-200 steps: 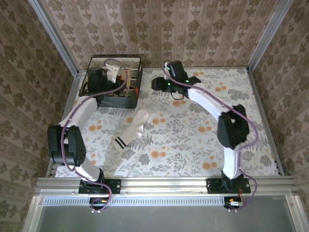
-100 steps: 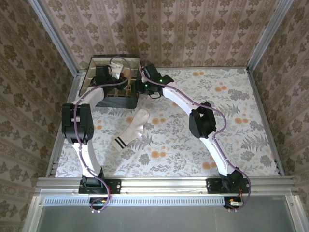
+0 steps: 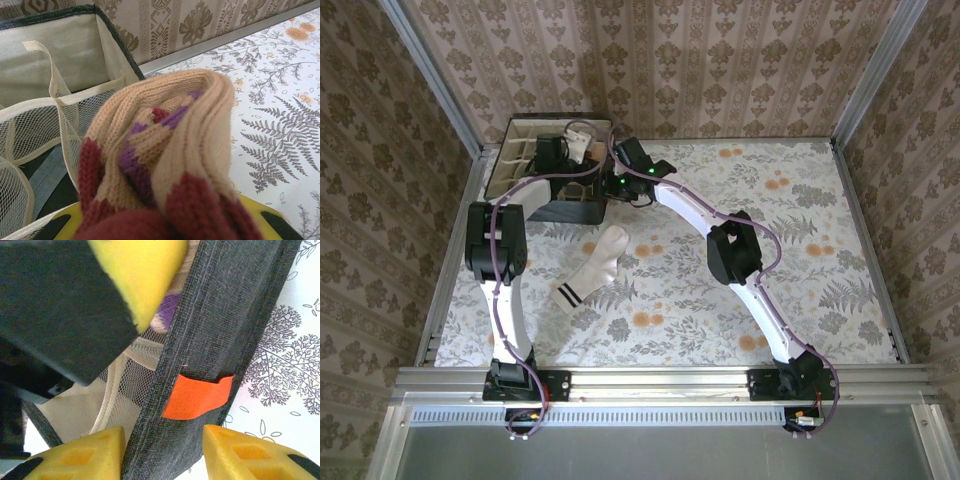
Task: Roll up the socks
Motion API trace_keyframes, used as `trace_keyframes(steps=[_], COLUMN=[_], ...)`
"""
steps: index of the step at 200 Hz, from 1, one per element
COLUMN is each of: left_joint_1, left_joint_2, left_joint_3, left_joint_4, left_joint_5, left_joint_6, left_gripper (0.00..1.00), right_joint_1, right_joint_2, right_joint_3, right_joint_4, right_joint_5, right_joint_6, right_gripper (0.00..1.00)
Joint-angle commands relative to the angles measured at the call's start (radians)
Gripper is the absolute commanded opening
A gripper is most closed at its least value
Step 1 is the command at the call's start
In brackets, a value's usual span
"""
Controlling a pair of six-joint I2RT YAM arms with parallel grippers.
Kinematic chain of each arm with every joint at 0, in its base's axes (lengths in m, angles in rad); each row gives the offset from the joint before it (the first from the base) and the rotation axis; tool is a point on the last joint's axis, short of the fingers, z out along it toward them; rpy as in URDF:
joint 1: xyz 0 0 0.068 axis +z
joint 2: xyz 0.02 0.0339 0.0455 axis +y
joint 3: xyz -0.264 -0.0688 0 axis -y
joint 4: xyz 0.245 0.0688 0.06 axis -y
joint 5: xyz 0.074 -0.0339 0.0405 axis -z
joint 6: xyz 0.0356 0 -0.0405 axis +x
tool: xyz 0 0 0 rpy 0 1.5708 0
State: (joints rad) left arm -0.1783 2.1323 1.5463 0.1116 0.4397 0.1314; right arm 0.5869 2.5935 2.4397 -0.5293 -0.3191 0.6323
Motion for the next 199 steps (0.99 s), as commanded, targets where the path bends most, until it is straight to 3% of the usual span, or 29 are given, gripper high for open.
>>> trace_keyframes(steps=[1,82,146,162,199], left_joint_1=[-0.010,-0.076,-0.094,-0.099,-0.101], left_joint_2=[0.015,0.006,0.012,0.015,-0.019], left_joint_3=[0.018,-0.044,-0.081,-0.076,-0.129], left_joint_4=[0.040,0.027,0.027,0.019,0.098], left_joint_5=[-0.031,-0.286,-0.397,-0.405,-0.380], left_joint_6=[-0.008,-0.125,-0.138,-0.123,-0.114], left_gripper=[0.00,0.00,0.03,0.12,0.45], right_joint_1=[-0.006,-0.034,-0.059,-0.061,-0.062], right_joint_2=[0.037,0.030,0.024,0.022,0.020], right_joint_3=[0.027,0.027,0.003,-0.005,-0.006], right_joint_4=[-0.012,-0.071,-0.105,-0.088,-0.084], right_joint_5=[0.002,0.025,-0.013,-0.026,-0.038], right_joint_6=[0.007,-0.009,-0.028,-0.026,-0.027], right_gripper=[0.41,0.34,0.32,0.32,0.31])
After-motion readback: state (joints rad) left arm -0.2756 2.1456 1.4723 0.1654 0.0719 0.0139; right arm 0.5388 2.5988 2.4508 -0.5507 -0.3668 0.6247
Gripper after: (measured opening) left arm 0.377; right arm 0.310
